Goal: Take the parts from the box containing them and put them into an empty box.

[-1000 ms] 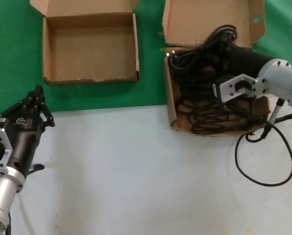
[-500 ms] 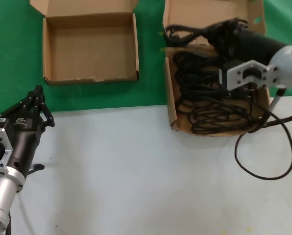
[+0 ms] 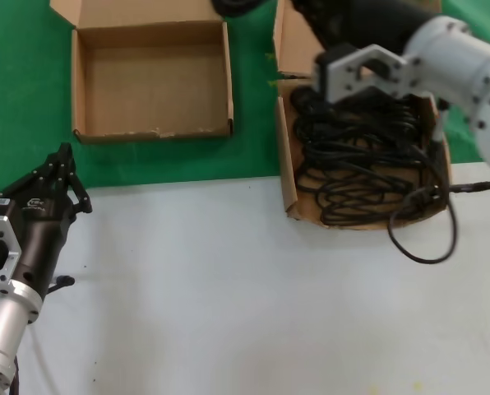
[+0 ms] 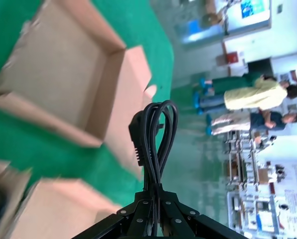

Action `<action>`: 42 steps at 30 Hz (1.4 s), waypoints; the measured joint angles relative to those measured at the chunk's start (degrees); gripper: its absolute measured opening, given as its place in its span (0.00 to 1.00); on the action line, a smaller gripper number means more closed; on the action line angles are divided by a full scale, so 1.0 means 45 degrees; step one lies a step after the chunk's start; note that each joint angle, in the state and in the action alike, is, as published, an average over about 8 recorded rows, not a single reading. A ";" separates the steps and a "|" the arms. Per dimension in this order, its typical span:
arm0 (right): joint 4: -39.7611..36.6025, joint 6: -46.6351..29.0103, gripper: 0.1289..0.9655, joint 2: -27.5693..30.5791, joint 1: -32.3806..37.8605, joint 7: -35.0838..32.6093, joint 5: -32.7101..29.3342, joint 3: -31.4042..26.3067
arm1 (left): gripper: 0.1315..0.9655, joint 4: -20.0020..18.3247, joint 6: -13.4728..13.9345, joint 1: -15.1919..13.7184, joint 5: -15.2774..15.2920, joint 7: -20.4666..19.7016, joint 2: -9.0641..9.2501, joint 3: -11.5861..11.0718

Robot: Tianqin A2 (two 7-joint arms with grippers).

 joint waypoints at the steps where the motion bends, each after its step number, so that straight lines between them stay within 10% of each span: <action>1: -0.0194 0.0088 0.03 -0.0208 0.0134 -0.0077 0.0013 -0.0107 | 0.02 0.0000 0.0000 0.0000 0.0000 0.0000 0.0000 0.0000; 18: -0.4159 0.2240 0.03 -0.3344 0.1206 -0.1753 0.0931 -0.1927 | 0.02 0.0000 0.0000 0.0000 0.0000 0.0000 0.0000 0.0000; 34: -0.6203 0.3742 0.08 -0.3584 0.1741 -0.4297 0.4457 -0.3181 | 0.02 0.0000 0.0000 0.0000 -0.0004 0.0006 0.0000 0.0000; 42: -0.5235 0.3503 0.18 -0.3286 0.1282 -0.3038 0.5540 -0.2239 | 0.02 0.0000 0.0000 0.0000 -0.0004 0.0004 0.0000 0.0000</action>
